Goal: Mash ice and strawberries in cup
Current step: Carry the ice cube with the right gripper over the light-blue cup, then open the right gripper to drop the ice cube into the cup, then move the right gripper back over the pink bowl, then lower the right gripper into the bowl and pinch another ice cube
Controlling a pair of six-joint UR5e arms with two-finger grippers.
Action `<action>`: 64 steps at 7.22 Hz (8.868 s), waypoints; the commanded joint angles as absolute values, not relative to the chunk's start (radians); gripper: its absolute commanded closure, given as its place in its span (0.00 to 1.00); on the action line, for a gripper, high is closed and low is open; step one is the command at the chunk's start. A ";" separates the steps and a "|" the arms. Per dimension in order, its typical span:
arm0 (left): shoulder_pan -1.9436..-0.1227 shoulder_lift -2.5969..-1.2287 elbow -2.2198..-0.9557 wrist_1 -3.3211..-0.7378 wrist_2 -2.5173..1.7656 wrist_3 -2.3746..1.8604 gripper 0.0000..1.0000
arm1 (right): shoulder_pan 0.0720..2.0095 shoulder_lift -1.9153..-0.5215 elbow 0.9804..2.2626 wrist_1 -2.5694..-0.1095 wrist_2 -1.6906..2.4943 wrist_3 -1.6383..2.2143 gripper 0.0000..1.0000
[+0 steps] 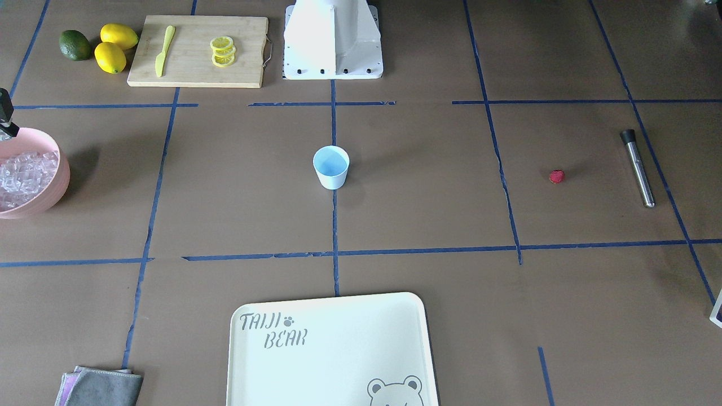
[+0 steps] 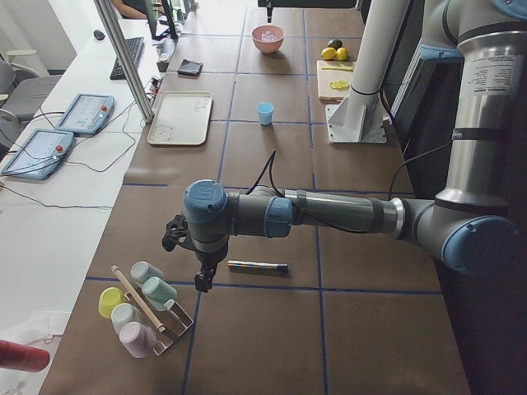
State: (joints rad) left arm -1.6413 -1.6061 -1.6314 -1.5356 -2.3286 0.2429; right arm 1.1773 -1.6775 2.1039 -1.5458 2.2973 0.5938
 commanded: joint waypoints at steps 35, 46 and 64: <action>-1.643 -1.585 -1.715 -1.496 -2.333 0.221 0.00 | 0.523 -0.689 1.659 -1.818 1.922 1.324 0.01; -1.643 -1.525 -1.831 -1.474 -2.333 0.164 0.00 | 1.015 -1.595 2.389 -1.909 2.088 0.562 0.01; -1.539 -1.523 -1.835 -1.486 -2.338 -0.031 0.00 | 1.163 -1.775 1.787 -1.241 2.220 0.385 0.22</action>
